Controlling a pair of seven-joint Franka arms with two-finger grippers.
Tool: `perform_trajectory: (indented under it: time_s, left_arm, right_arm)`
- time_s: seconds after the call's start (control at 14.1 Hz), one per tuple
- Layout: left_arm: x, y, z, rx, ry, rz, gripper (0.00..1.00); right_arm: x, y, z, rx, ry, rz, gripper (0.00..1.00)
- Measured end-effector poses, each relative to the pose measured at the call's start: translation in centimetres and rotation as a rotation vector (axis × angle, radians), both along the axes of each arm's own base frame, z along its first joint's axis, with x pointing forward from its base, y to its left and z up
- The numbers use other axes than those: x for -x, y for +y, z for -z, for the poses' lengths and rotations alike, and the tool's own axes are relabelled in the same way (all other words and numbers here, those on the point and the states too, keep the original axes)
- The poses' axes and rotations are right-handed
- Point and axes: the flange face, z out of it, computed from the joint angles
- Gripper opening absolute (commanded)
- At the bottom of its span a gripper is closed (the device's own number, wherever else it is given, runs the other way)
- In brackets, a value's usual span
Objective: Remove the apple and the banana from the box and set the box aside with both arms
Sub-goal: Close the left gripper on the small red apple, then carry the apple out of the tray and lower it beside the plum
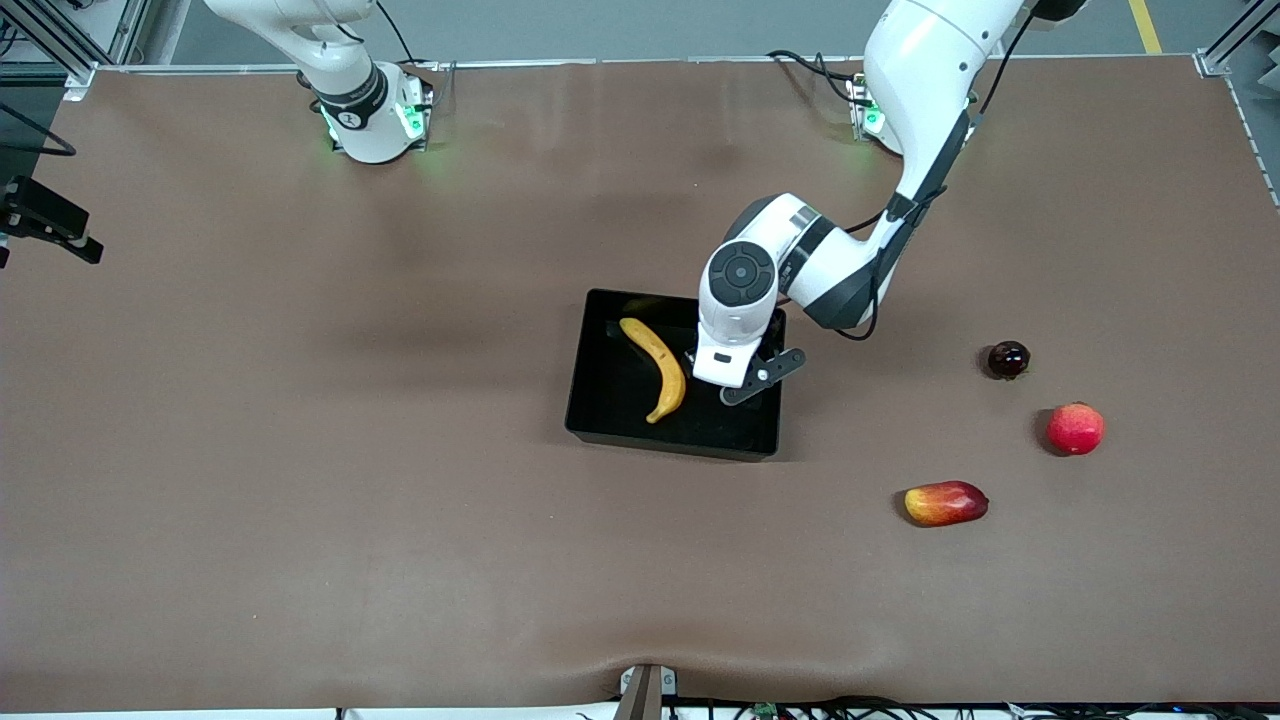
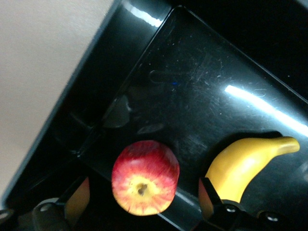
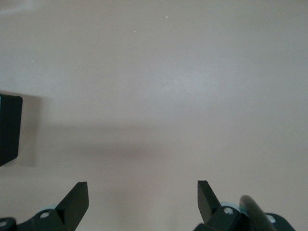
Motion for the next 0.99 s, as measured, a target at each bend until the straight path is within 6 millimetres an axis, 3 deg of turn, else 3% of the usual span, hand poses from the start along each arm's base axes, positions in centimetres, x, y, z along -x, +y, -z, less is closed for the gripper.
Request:
perform_trajectory:
  time_s: [0.14,0.21,0.35,0.43,0.71,0.85,0.99]
  left_arm:
    - [0.7,0.5,1.8,0.014,-0.011,-0.016,1.0]
    - [1.1,0.7,2.4,0.014,-0.009,-0.024,0.8]
    - [1.3,1.1,2.9,0.01,-0.005,-0.047,0.17]
    - [1.3,1.1,3.0,0.009,-0.005,-0.056,0.0]
    - [0.2,0.5,1.5,0.038,-0.041,-0.066,0.0]
    - [-1.5,-0.1,-1.3,0.072,-0.087,-0.075,0.0]
    - [-3.4,-0.1,-5.4,0.085,-0.123,-0.088,0.0]
  right_arm:
    - [0.0,0.0,0.0,0.0,0.0,0.0,1.0]
    - [0.0,0.0,0.0,0.0,0.0,0.0,1.0]
    - [0.0,0.0,0.0,0.0,0.0,0.0,1.0]
    - [0.0,0.0,0.1,0.0,0.001,0.0,1.0]
    - [-0.3,0.0,0.4,0.0,0.006,0.0,1.0]
    - [-0.3,0.0,0.4,0.0,0.007,0.0,1.0]
    - [-0.3,0.0,0.4,0.0,0.007,0.0,1.0]
